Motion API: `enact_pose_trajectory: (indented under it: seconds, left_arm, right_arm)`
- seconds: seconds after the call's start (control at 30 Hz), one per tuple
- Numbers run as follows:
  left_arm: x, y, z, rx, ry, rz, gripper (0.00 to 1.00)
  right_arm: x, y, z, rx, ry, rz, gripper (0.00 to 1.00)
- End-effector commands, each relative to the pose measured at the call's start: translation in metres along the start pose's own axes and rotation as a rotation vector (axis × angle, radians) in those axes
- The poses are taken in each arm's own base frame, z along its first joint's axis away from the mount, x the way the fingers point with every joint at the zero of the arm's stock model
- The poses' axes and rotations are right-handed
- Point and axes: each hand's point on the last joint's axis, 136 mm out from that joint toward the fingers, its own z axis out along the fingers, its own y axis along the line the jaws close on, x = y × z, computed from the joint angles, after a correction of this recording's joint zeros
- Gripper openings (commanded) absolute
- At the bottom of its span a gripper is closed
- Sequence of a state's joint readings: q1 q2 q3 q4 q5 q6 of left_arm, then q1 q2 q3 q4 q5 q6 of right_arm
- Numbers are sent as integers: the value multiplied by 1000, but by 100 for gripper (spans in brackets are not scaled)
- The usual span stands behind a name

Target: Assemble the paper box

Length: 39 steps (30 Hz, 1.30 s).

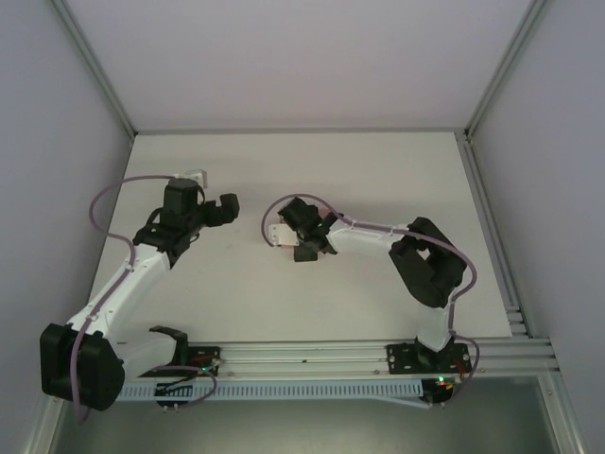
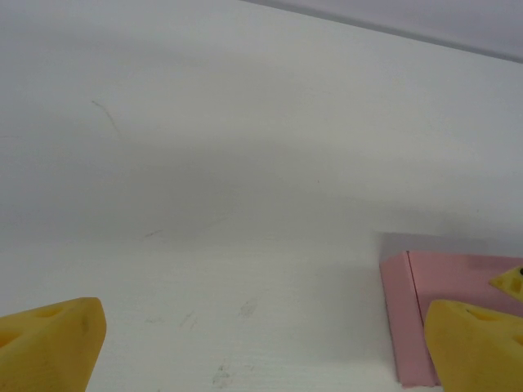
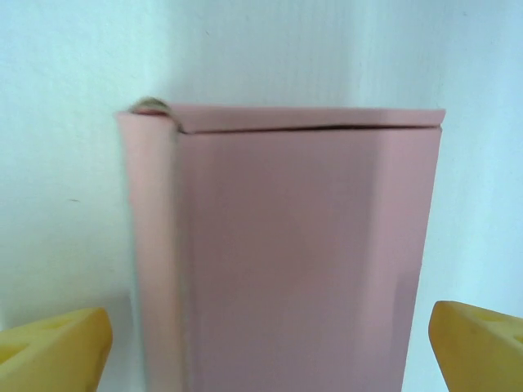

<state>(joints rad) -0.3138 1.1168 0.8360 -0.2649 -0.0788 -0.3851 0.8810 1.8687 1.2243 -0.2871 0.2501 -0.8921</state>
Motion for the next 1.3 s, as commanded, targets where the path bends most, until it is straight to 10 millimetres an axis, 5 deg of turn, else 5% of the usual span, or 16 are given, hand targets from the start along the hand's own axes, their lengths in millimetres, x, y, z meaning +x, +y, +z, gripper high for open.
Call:
enact_pose_trajectory:
  seconds: [0.0, 0.13, 0.27, 0.33, 0.47, 0.63, 0.73, 0.9, 1.07, 1.13, 1.27]
  left_arm:
    - [-6, 4, -5, -19, -15, 2, 100]
    - [-13, 2, -11, -9, -47, 14, 100]
    - [-26, 2, -24, 4, -138, 30, 100]
    - [-32, 7, -29, -14, -199, 29, 100]
    - [-36, 17, -28, -42, -346, 57, 100]
    - [-28, 55, -19, -209, -544, 182, 100]
    - [-17, 80, -6, -286, -544, 230, 100]
    - [1, 97, 21, -286, -496, 231, 100]
    - [8, 108, 38, -312, -502, 284, 100]
    - [9, 109, 42, -289, -492, 292, 100]
    - [19, 133, 55, -304, -481, 208, 100]
  right_arm:
    - [-13, 2, -30, -67, -70, 50, 100]
    - [-26, -16, -59, -21, -172, 139, 100]
    - [-16, -61, -102, 130, -279, 376, 100]
    - [8, -90, -122, 229, -326, 571, 100]
    - [98, -124, -144, 407, -389, 1016, 100]
    - [238, -97, -135, 691, -275, 1382, 100]
    - [279, -71, -121, 743, -243, 1431, 100]
    - [302, -52, -108, 795, -273, 1448, 100]
    - [307, -65, -103, 864, -351, 1422, 100]
    - [306, -63, -84, 783, -364, 1423, 100]
    - [333, -60, -74, 754, -379, 1552, 100]
